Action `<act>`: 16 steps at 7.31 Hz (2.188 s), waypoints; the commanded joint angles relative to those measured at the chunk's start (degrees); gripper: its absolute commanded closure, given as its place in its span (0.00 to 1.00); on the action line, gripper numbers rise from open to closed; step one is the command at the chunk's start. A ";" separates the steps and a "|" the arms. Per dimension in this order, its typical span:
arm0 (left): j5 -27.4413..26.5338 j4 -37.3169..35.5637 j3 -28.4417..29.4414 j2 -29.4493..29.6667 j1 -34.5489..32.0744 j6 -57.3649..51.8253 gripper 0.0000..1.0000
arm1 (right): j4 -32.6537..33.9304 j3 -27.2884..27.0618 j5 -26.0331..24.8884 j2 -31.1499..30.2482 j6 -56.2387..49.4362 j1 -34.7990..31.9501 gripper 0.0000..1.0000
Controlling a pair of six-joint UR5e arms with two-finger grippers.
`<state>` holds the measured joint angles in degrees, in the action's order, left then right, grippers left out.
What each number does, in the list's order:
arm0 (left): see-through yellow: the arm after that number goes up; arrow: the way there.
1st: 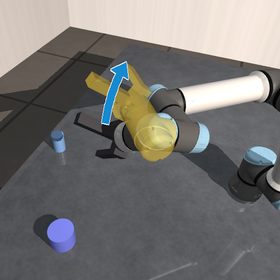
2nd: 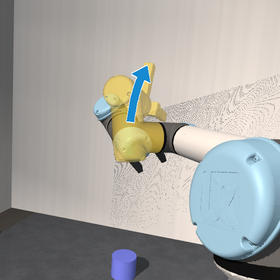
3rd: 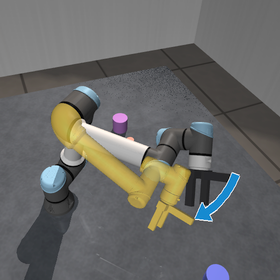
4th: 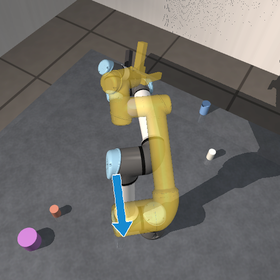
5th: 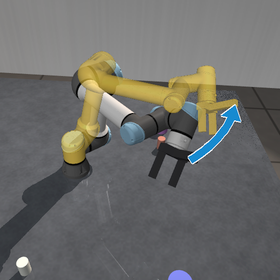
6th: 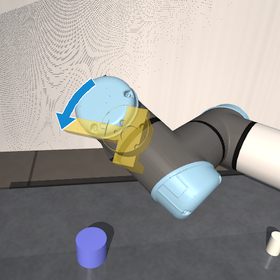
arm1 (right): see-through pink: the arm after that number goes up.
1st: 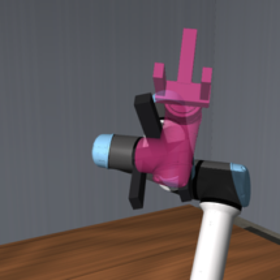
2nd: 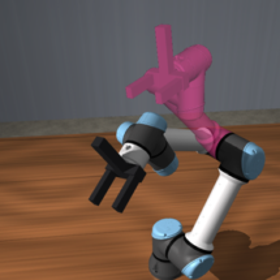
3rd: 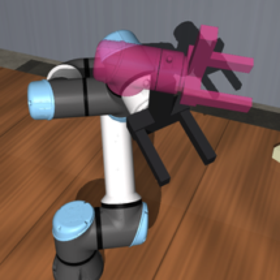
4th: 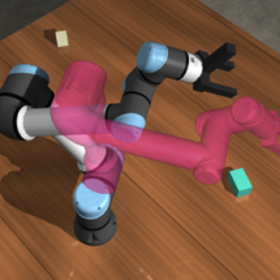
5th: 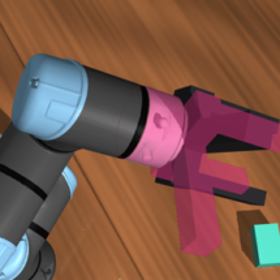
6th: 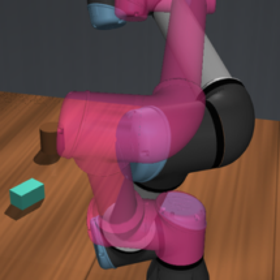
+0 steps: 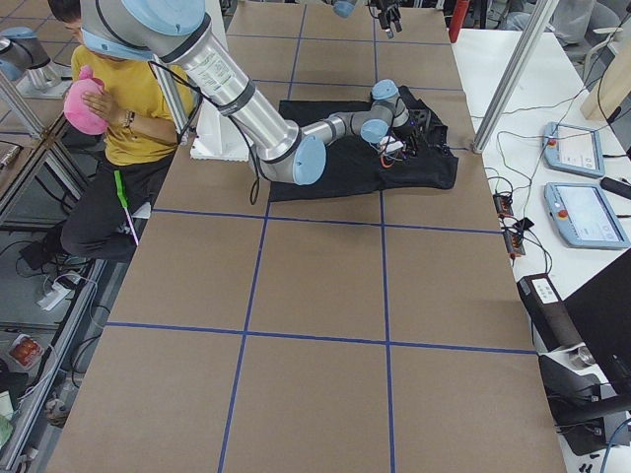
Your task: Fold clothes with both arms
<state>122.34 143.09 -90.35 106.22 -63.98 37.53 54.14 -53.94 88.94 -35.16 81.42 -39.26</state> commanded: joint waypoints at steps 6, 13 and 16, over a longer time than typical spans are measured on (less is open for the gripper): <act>-23.53 4.74 15.78 8.89 10.18 16.61 0.00 | 16.87 -30.02 21.15 -19.09 -19.96 -10.72 0.00; -32.52 11.60 31.79 15.14 16.96 16.61 0.22 | 16.26 -38.61 24.36 -30.49 -27.99 -15.23 0.00; -32.52 11.60 32.69 15.24 17.05 15.91 0.32 | 16.26 -38.61 24.18 -30.50 -27.99 -15.15 0.00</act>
<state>89.86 154.68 -57.94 121.45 -46.96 53.65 70.40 -92.54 113.17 -65.65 53.43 -54.42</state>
